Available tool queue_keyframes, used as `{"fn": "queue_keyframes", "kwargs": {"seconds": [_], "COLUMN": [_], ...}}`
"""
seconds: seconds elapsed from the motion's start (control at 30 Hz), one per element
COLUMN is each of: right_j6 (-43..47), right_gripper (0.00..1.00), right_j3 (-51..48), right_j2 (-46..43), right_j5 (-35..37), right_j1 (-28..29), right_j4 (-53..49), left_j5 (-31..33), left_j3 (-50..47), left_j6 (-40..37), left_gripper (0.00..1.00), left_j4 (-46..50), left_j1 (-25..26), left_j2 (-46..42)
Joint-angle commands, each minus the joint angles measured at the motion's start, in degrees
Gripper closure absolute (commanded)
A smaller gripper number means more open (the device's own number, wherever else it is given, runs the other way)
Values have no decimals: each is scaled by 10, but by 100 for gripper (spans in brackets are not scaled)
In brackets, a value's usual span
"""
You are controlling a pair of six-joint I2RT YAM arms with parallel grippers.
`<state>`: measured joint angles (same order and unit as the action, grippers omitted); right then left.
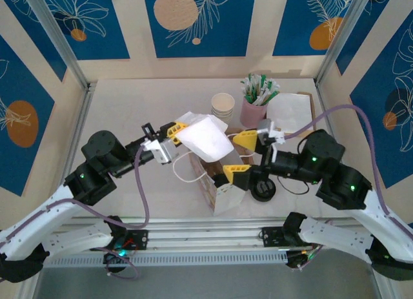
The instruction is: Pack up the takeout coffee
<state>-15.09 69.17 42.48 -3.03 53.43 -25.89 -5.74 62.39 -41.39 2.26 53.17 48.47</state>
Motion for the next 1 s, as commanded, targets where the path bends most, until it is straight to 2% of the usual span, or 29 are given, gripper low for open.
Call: {"fn": "queue_keyframes", "kwargs": {"seconds": [0.0,0.17,0.33,0.47,0.57,0.7,0.77,0.83,0.9,0.97], "right_j6": [-7,33,89,131,164,181,181,175,173,175], "right_gripper": [0,0,0,1,0,0,4,13,29,39], "right_j3": [14,40,34,34,32,30,24,23,25,27], "right_j2": [8,28,35,41,44,53,57,62,64,62], "right_j5": [-8,-27,-68,-84,-86,-133,-167,-182,-176,-171], "right_j1": [-14,-21,-23,-23,-23,-23,-22,-21,-19,-19], "right_j4": [15,9,15,24,30,38,53,59,53,44], "left_j5": [-20,-119,-201,-213,-215,-223,-222,-217,-208,-191], "left_j3": [11,-9,-34,-32,-40,-42,-41,-45,-49,-52], "left_j6": [-65,-35,57,68,86,125,131,133,136,135], "left_gripper": [100,100,100,100,100,100,100,100,100,100], "left_j4": [12,-17,-100,-95,-130,-167,-171,-181,-192,-198], "left_j1": [6,6,15,41,55,72,83,91,96,99], "left_j2": [-1,-6,-6,3,7,18,25,30,32,33]}}
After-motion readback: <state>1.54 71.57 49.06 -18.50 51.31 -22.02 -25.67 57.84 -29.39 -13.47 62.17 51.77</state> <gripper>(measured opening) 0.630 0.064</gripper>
